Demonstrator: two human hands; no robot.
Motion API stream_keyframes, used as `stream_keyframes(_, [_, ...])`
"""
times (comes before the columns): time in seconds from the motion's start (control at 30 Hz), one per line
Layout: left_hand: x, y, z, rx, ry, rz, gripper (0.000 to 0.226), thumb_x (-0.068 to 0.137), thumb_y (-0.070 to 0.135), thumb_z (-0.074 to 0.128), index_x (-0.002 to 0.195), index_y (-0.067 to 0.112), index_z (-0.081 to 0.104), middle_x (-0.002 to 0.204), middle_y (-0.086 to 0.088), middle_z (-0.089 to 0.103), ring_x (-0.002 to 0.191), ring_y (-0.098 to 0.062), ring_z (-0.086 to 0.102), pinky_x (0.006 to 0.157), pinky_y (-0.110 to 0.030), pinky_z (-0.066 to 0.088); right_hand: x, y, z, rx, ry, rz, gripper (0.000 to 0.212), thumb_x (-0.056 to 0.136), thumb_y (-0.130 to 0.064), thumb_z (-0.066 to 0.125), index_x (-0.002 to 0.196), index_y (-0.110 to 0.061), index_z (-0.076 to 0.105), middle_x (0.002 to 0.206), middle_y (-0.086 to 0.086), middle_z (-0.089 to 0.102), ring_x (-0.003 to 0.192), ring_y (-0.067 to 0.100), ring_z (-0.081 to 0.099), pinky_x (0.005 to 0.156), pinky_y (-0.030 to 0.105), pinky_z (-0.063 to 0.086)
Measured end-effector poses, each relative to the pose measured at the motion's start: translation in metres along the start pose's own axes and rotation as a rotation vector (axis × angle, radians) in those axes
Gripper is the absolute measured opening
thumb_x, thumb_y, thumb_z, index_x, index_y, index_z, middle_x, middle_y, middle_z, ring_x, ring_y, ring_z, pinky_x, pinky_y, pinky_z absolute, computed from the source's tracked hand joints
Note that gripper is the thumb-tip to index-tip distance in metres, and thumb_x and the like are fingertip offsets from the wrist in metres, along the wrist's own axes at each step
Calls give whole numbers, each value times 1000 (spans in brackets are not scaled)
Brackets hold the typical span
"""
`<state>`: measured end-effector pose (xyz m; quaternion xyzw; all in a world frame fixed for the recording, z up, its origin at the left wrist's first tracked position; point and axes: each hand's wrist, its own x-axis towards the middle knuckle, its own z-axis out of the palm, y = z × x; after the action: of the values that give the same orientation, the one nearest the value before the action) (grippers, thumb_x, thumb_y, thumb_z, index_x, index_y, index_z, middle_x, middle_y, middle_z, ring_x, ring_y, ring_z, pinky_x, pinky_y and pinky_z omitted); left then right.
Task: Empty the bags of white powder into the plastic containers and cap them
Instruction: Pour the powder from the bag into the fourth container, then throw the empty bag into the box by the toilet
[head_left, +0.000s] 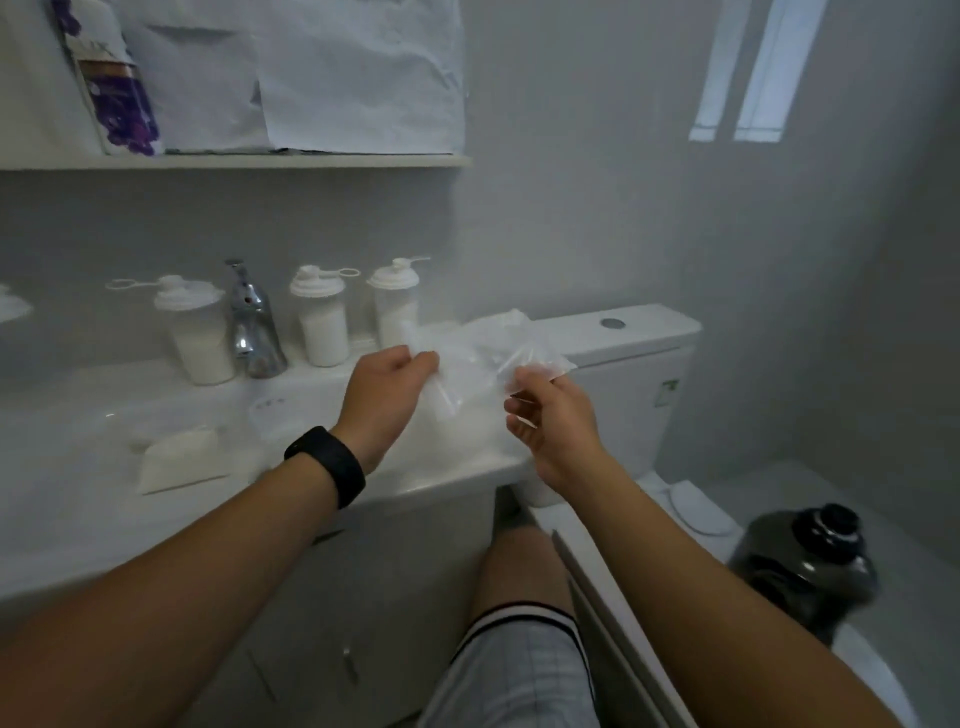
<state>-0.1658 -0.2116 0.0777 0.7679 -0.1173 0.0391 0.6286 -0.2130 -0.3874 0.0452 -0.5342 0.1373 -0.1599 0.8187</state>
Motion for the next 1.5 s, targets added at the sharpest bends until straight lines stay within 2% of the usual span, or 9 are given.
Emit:
stream_keyframes(0.23, [-60, -10, 96, 184, -266, 161, 49, 101, 23, 63, 56, 16, 44, 56, 11, 46, 54, -3, 43, 55, -16, 33, -51, 18, -124, 147, 115, 51, 4, 98, -18, 65, 99, -15, 67, 79, 2, 66, 65, 13, 60, 61, 26, 52])
stream_keyframes(0.4, [-105, -31, 143, 254, -426, 253, 41, 103, 29, 56, 65, 17, 53, 70, 2, 54, 62, -8, 50, 56, -14, 38, -84, 68, -189, 222, 190, 98, 11, 99, -19, 62, 107, -13, 64, 83, 4, 66, 66, 14, 60, 59, 26, 51])
stream_keyframes(0.53, [-128, -58, 172, 420, -584, 241, 48, 102, 50, 48, 61, 26, 54, 63, 7, 50, 61, -10, 53, 58, -26, 42, -101, 132, -220, 346, 311, 203, 29, 96, -18, 65, 121, -5, 62, 102, 17, 67, 81, 25, 63, 68, 33, 52])
stream_keyframes(0.67, [-153, -90, 200, 500, -832, 130, 55, 105, 35, 49, 54, 19, 35, 50, 4, 37, 49, -8, 41, 58, -24, 34, -119, 190, -247, 353, 394, 314, 28, 101, -9, 56, 125, 3, 61, 98, 19, 73, 77, 23, 71, 62, 31, 57])
stream_keyframes(0.93, [-176, -154, 233, 587, -1140, -106, 55, 106, 29, 50, 54, 16, 36, 42, 6, 28, 43, -11, 26, 58, -32, 29, -154, 260, -283, 287, 414, 474, 24, 100, 6, 45, 103, -2, 68, 75, 11, 62, 61, 17, 56, 49, 22, 44])
stream_keyframes(1.1, [-181, -172, 251, 722, -1284, -75, 45, 104, 28, 49, 65, 7, 51, 54, 0, 35, 49, -13, 33, 50, -15, 29, -168, 297, -309, 314, 455, 650, 20, 81, -6, 64, 101, -6, 64, 79, 11, 47, 65, 17, 43, 50, 22, 38])
stream_keyframes(1.27, [-188, -189, 267, 796, -1443, -82, 37, 104, 29, 49, 75, 11, 62, 64, 2, 54, 58, -17, 46, 56, -29, 35, -182, 318, -336, 224, 511, 731, 18, 100, 5, 50, 99, -4, 65, 80, 11, 66, 66, 16, 61, 51, 20, 50])
stream_keyframes(1.37, [-189, -196, 271, 827, -1542, -25, 33, 107, 33, 45, 101, 17, 73, 105, 0, 72, 89, -22, 65, 80, -35, 54, -189, 332, -356, 140, 565, 752, 17, 102, 2, 50, 112, -3, 62, 95, 16, 69, 80, 26, 66, 60, 31, 58])
stream_keyframes(1.5, [-191, -202, 269, 892, -1579, 94, 33, 107, 36, 44, 123, 26, 72, 125, 6, 68, 108, -16, 63, 96, -41, 54, -198, 347, -378, 22, 650, 794, 25, 99, 4, 51, 121, -4, 60, 113, 26, 65, 96, 38, 62, 90, 58, 55])
